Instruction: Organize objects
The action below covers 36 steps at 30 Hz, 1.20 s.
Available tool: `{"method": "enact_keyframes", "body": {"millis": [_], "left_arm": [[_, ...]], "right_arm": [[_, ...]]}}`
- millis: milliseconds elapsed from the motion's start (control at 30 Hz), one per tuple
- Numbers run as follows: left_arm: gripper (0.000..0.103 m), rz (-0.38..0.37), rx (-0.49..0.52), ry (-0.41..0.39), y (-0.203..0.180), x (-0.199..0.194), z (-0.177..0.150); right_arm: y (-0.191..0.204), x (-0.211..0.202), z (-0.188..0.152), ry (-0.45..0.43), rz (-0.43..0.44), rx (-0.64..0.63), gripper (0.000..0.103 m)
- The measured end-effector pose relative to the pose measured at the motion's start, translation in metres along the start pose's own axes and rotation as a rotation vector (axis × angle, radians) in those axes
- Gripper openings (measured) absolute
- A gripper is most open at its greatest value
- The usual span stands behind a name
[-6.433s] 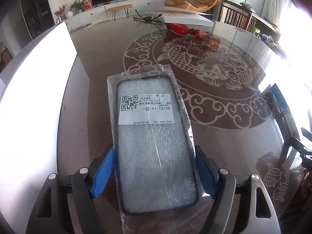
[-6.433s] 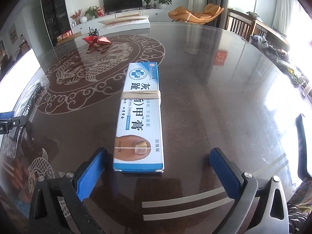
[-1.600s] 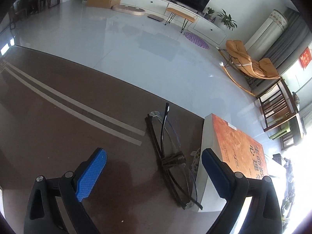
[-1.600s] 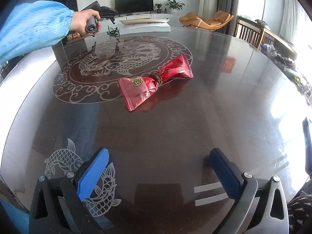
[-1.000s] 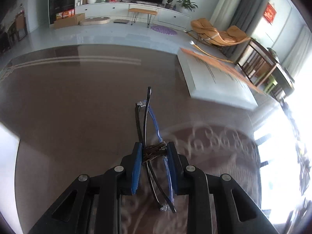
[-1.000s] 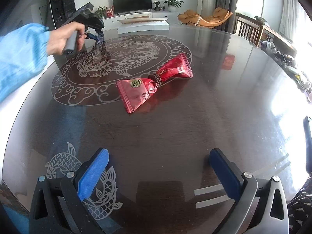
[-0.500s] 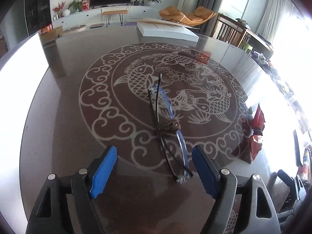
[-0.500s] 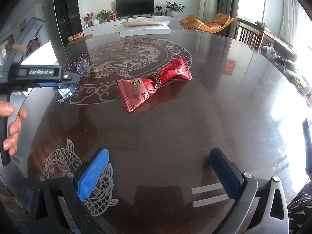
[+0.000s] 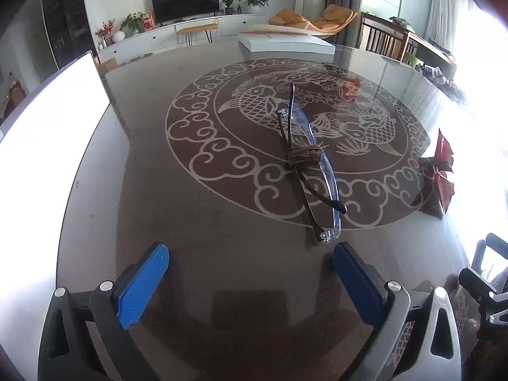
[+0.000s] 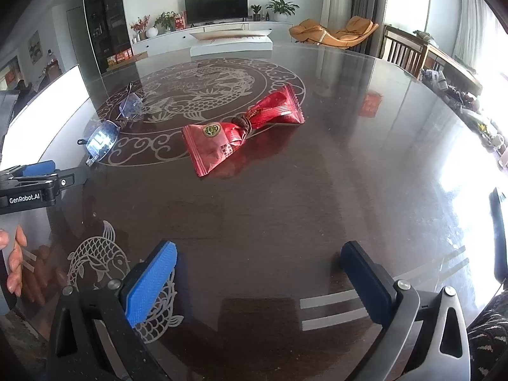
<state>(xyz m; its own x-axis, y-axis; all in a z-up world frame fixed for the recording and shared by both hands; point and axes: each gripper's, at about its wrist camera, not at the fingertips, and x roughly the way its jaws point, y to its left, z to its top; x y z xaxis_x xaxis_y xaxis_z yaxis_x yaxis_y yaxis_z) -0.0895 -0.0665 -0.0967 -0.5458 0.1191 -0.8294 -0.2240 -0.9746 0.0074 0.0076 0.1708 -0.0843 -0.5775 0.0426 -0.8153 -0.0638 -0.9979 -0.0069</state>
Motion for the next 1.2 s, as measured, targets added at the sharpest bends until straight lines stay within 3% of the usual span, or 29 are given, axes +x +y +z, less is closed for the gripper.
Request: {"method": "enact_keyframes", "body": {"millis": [267, 1200], "left_arm": [[0.103, -0.023, 0.021, -0.025, -0.009, 0.014, 0.019], [0.103, -0.025, 0.021, -0.026, -0.01, 0.015, 0.019]], "right_arm": [[-0.014, 0.014, 0.018, 0.018, 0.003, -0.006, 0.103], [-0.015, 0.012, 0.011, -0.057, -0.028, 0.023, 0.103]]}}
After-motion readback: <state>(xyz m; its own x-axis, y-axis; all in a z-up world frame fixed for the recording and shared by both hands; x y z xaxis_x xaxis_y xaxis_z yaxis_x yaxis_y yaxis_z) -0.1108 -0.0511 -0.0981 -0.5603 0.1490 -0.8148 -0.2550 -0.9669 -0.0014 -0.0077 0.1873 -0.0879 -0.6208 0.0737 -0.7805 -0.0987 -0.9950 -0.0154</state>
